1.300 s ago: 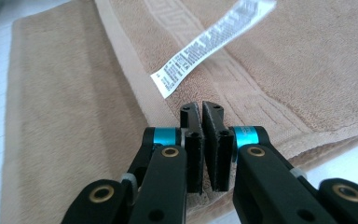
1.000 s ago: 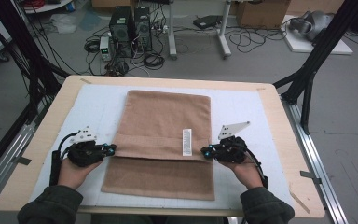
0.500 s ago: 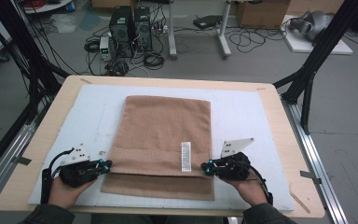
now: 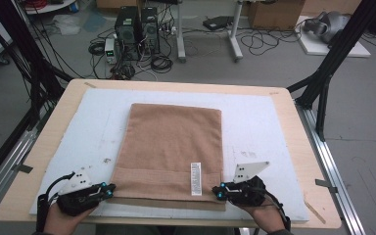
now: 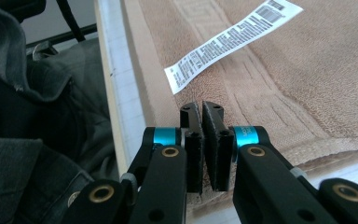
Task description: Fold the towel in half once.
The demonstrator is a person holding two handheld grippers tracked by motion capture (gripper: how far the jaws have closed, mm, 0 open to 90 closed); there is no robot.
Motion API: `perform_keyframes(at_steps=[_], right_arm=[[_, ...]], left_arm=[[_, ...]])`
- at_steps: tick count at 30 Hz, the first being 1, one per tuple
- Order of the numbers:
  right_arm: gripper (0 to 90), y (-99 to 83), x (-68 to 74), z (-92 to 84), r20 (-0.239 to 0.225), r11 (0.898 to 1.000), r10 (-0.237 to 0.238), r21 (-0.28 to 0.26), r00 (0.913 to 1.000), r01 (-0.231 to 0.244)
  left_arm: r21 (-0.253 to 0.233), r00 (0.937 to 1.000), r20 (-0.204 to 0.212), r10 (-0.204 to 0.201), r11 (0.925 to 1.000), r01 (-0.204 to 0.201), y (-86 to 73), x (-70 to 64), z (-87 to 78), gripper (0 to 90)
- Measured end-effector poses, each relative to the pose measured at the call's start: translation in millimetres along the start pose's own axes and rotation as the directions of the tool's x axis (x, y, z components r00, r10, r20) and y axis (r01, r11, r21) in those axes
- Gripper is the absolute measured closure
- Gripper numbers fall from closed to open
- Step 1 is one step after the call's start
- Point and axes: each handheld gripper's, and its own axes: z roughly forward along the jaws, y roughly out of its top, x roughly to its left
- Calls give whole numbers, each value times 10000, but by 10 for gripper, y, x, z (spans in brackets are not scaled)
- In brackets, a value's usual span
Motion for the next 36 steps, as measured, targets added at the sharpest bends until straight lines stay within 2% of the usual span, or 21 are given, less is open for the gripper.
perform_keyframes(at_steps=[2,5,9,11,13,17,20,22,25,26,28,30,32,36], right_arm=[[872,-27,0,24,-69,9999,-21,102,10000,22],[863,-73,-13,79,-262,9993,85,364,9996,-76],[776,-97,-75,76,-465,9988,356,358,9983,-340],[713,-88,-110,34,-261,9986,499,190,9984,-494],[685,-77,-146,5,-109,9983,574,48,9983,-573],[636,-95,-181,17,234,9985,511,169,9984,-515],[589,-133,-193,56,452,9979,402,484,9982,-424],[574,-160,-208,90,408,9968,454,635,9981,-479],[613,-196,-199,152,371,9961,436,754,9984,-463],[640,-196,-192,171,415,9963,335,777,9986,-367],[684,-178,-165,200,668,9955,-1,946,9978,-63],[736,-165,-173,201,756,9941,-137,1086,9970,55],[806,-164,-183,200,655,9938,-172,1103,9977,99],[869,-149,-235,184,266,9932,-255,1143,9993,223]], left_arm=[[137,10000,41,4,9999,-5,-37,-2,28,869],[244,9997,129,-228,9994,225,-87,10,83,857],[179,9991,189,-373,9992,369,-96,48,82,735],[122,9991,74,-424,9990,423,-84,67,70,663],[38,9986,83,-524,9986,523,-75,90,71,631],[74,9983,70,-576,9983,575,-78,109,90,609],[241,9978,79,-660,9975,658,-103,127,123,583],[347,9970,119,-767,9965,763,-126,140,147,563],[288,9966,124,-810,9963,806,-149,148,153,588],[270,9970,122,-764,9967,760,-153,152,153,620],[316,9950,472,-882,9957,867,-152,177,158,719],[275,9950,567,-827,9963,813,-152,162,166,785],[230,9937,612,-939,9954,927,-159,166,165,800],[219,9936,517,-1000,9948,990,-149,143,158,815]])
